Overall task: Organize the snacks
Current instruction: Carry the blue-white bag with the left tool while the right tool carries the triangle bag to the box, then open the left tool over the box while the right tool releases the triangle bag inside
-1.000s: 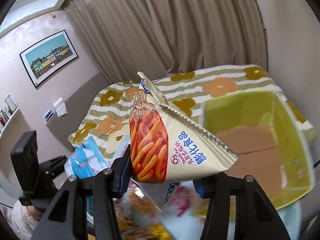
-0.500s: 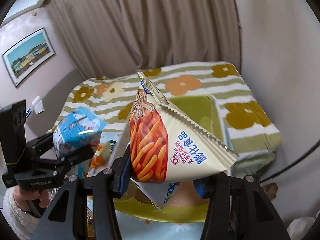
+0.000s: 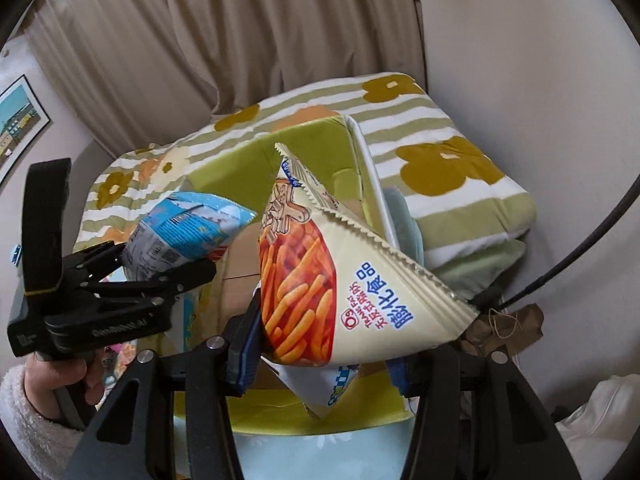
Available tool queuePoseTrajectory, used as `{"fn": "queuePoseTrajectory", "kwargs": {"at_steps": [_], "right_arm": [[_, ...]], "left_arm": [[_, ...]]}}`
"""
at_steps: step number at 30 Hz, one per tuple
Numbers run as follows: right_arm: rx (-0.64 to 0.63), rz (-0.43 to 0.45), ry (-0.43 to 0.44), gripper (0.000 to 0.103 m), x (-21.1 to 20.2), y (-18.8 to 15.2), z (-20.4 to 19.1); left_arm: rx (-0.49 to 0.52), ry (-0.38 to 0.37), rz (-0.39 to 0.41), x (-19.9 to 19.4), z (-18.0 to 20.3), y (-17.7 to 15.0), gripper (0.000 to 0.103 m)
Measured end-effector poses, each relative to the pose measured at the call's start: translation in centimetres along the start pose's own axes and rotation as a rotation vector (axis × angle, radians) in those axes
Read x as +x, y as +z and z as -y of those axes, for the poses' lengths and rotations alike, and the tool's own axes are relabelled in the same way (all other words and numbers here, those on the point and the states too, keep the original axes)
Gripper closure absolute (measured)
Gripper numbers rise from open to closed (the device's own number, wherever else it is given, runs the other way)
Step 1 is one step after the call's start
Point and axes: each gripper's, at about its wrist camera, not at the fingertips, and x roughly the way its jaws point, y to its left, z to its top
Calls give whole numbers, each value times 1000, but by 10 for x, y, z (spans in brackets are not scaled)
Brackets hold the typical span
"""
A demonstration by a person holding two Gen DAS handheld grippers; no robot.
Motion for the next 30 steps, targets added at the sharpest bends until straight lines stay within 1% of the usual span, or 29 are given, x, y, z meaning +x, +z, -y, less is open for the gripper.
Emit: {"fn": "queuePoseTrajectory", "kwargs": {"at_steps": [2,4,5,6,11,16,20,24,28,29,30], "right_arm": [[8,-6,-4,55,1,-1,1],[10,-8,-10,55,1,-1,1],[9,-8,-13,55,2,0,1],[8,-8,-17,55,2,1,1],[-7,-11,-32,55,3,1,2],[-25,-21,-7,55,1,3,-4],[-42,-45,24,55,8,6,-10],[-56,-79,43,55,20,5,-17],[-41,-94,23,52,29,3,-18],[-42,-96,17,40,30,3,-18],[-50,-106,3,10,31,3,-18]], "left_arm": [[3,8,-7,2,3,-2,29],[-9,14,-29,6,2,1,20],[-19,14,-36,7,0,2,12],[-33,9,-35,6,-2,2,8],[-51,-1,-35,-7,-12,-5,8],[-73,22,-17,-26,-22,-16,8],[-91,41,-5,-36,-27,-25,8],[-129,12,3,-42,-32,-31,8],[-137,24,18,-50,-33,-37,8],[-139,27,23,-53,-33,-38,8],[-142,35,31,-57,-34,-40,8]]}}
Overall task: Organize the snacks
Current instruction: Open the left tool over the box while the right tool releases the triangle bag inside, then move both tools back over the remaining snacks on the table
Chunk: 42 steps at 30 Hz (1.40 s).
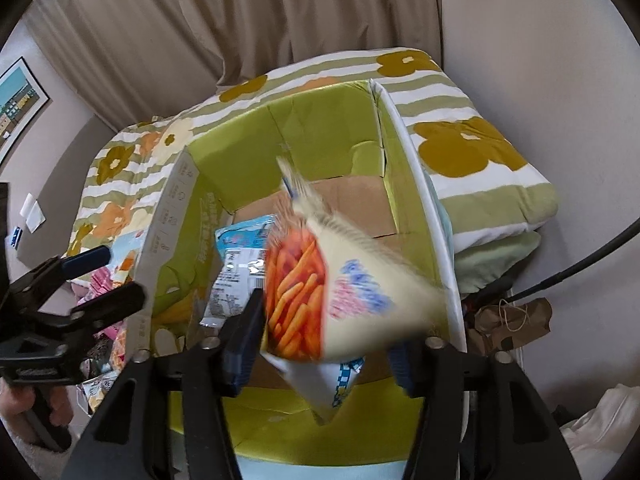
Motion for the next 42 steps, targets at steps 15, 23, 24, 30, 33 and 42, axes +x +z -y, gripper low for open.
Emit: {"fn": "queuePoseTrajectory", "kwargs": {"at_steps": [15,23,24,30,33,42], "right_arm": [[-46,89,24,0,-56,-19,-8],[-152,136,111,0,-96,-28,-41],[-171,141,129,0,-100,-32,-48],[-226,205,206,0,-116,-52,-80],[-235,223,236,0,-120,-63,-94],[-237,142,241,0,-96,-103,-140]], "left_arm": [[-88,59,75,-63,-13,-40,8],[-167,174,141,-133,-42,-74,8],[-181,193,144,-142,-48,-81,8],[-247,269,136,-179,-76,-123,8],[-281,262,117,-186,-90,-146,8],[-317,205,52,-178,-129,-203,8]]}}
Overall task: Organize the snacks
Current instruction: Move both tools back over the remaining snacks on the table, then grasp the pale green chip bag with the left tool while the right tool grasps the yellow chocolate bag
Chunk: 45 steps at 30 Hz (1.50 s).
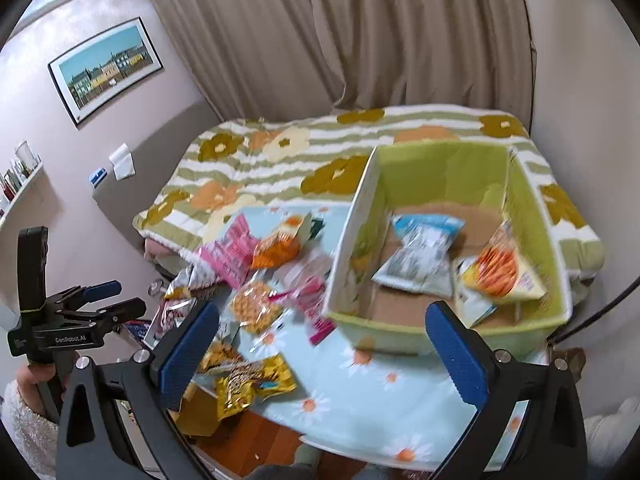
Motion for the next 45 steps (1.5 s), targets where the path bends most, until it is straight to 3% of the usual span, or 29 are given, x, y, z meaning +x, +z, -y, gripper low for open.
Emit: {"fn": "queuePoseTrajectory", "kwargs": {"at_steps": [8,16,23,28,43,45], "right_arm": [[137,-100,10,0,40,-39,-35],[285,-150,-16,0,69,-78,-57],[382,-188,-51,0,90,-106,-68],[376,-218,-78,0,110,-118,-71],[347,-272,-48,0,154,-132,-64],[339,-271,-46,0,156,-132,-63]], "left_arm": [[9,-115,-105,26,-35,-28,8],[-135,-341,-232,69,-69,-52,8],[-160,-441,-288,101,-71,-62,8],[-164,-449,-326,123,-68,-62,8],[-249,-358,-341,171,-61,-57,9],[-264,-338,-339,176,-60,-56,17]]}}
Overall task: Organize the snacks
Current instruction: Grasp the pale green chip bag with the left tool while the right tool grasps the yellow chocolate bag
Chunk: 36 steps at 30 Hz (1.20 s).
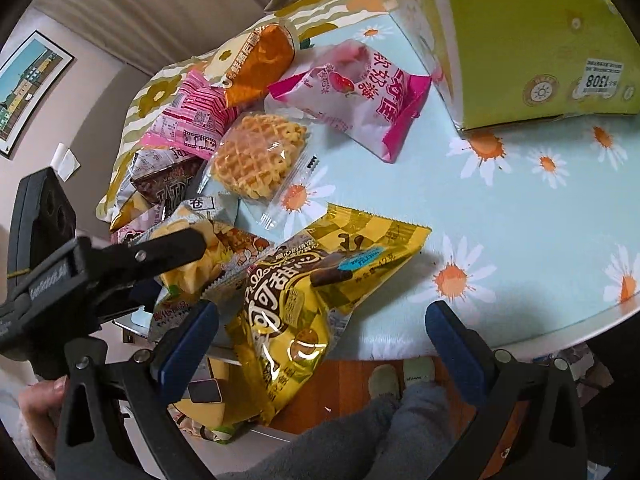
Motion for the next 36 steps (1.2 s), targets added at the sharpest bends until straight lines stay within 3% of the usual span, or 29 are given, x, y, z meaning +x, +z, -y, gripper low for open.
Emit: {"fn": "queuePoseTrajectory", "kwargs": {"at_steps": [2,11,15,22,29,36], "right_arm": [[0,-1,10,0,2,1,1],[-23,-7,13,0,5,2,2],[-52,-12,11,11,7,3,-3],[-68,-24,14,18,12,4,-6],[-99,-33,16,40,19,6,-16],[-106,-22,5,44,11,5,-21]], "left_arm": [[-15,25,-2,5,0,3,29],[-74,-22,22,4,-10,8,44],[-69,-25,17,0,-10,6,45],[-39,-27,40,-16,-5,-2,45],[-5,-17,62,-27,0,-9,45],[27,-13,84,-39,6,-14,45]]}}
